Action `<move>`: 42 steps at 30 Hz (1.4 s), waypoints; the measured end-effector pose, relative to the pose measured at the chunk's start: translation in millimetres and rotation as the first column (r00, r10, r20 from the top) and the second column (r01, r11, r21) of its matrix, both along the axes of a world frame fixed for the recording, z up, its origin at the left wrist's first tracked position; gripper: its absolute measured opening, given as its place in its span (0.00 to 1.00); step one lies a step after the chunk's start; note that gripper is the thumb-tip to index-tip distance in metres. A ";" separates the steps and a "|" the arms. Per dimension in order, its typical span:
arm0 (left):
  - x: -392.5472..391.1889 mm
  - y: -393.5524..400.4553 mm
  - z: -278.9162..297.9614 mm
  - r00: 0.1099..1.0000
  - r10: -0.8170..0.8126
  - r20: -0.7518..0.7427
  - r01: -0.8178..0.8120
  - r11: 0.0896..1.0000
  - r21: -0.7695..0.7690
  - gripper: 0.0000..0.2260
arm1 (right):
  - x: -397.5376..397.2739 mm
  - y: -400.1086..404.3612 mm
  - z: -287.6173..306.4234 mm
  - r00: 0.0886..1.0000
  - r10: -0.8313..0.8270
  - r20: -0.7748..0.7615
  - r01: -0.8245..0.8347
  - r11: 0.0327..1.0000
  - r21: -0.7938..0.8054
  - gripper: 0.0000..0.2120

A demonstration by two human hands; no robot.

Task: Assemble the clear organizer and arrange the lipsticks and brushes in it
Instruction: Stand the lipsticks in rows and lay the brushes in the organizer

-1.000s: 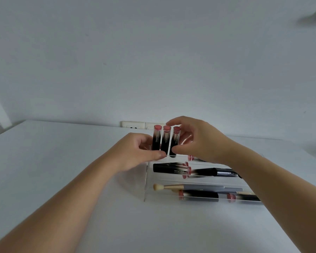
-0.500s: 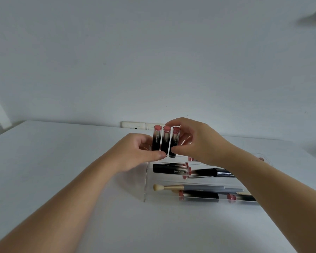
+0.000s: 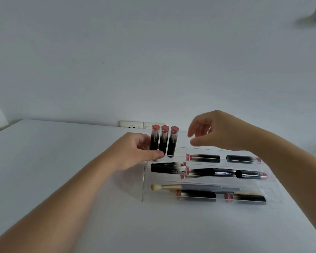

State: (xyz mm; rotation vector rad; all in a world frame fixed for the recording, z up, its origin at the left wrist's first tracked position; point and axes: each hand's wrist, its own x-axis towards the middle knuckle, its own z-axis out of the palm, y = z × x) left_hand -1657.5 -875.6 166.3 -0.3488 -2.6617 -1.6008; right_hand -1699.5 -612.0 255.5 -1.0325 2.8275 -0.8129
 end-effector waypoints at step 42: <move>0.1 -0.5 -1.4 1.000 0.014 0.023 -0.014 1.000 0.002 0.19 | -2.6 13.7 -16.2 0.994 0.002 0.114 0.024 0.974 -0.225 0.11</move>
